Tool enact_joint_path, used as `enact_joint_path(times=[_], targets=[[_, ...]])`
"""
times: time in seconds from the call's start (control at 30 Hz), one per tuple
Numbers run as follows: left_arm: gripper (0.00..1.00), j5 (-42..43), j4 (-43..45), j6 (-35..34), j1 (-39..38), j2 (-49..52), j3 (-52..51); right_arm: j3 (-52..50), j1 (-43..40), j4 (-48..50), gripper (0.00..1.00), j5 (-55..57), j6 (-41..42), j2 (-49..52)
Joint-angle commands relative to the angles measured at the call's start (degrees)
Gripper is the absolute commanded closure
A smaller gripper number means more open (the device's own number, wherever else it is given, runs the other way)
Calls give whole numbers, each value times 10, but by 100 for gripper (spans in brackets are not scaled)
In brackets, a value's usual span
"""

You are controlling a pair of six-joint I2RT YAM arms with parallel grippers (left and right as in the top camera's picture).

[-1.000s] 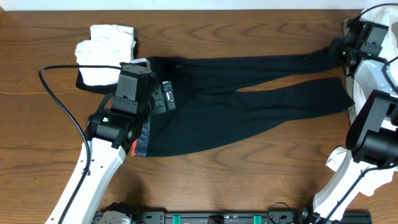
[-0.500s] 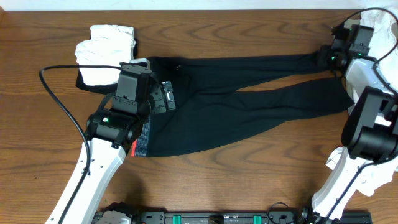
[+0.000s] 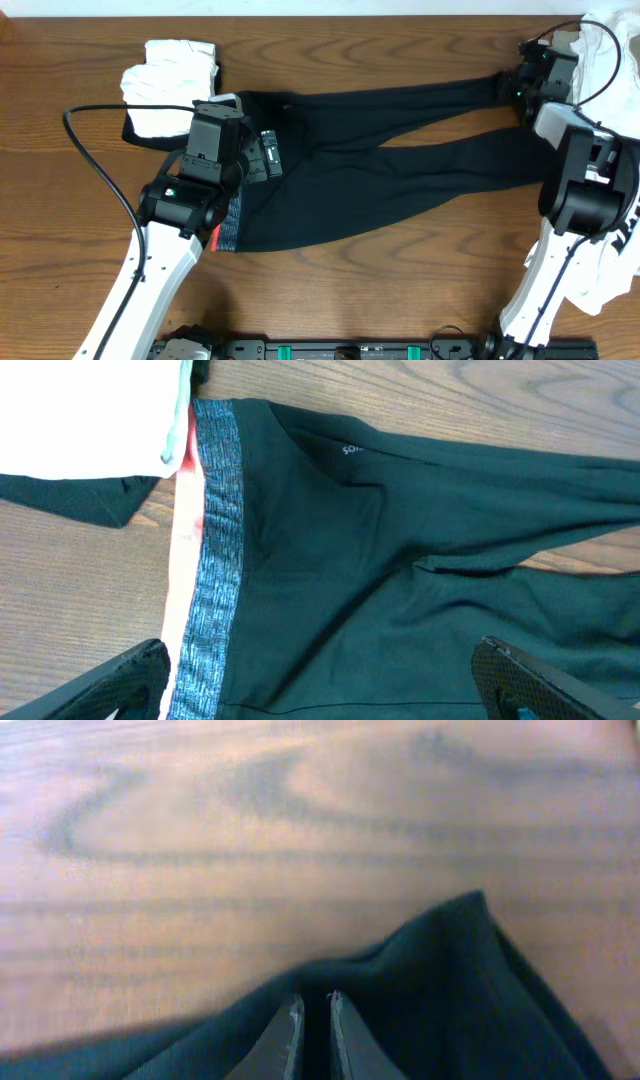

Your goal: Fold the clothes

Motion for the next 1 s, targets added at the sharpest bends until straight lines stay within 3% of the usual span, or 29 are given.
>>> enact_joint_path(times=[0.0,0.27,0.6,0.77,0.9,0.97], targets=[[2,-9,0,10,2,-3,10,0,8,35,90,-41,48,1],[2,-9,0,10,2,-3,10,0,-5,30,82,-30,47,-95],[2,-9,0,10,2,-3,10,0,-83,-214,82,-14,32,-143],[2,-9,0,10,2,-3,10,0,-127,-273,82,-60,-52,-141],[2,-9,0,10,3,-3,10,0,-135,-290,75,-60,-130,-141],[2,-9,0,10,2,-3,10,0,-135,-291,67,-77,-154,-141]])
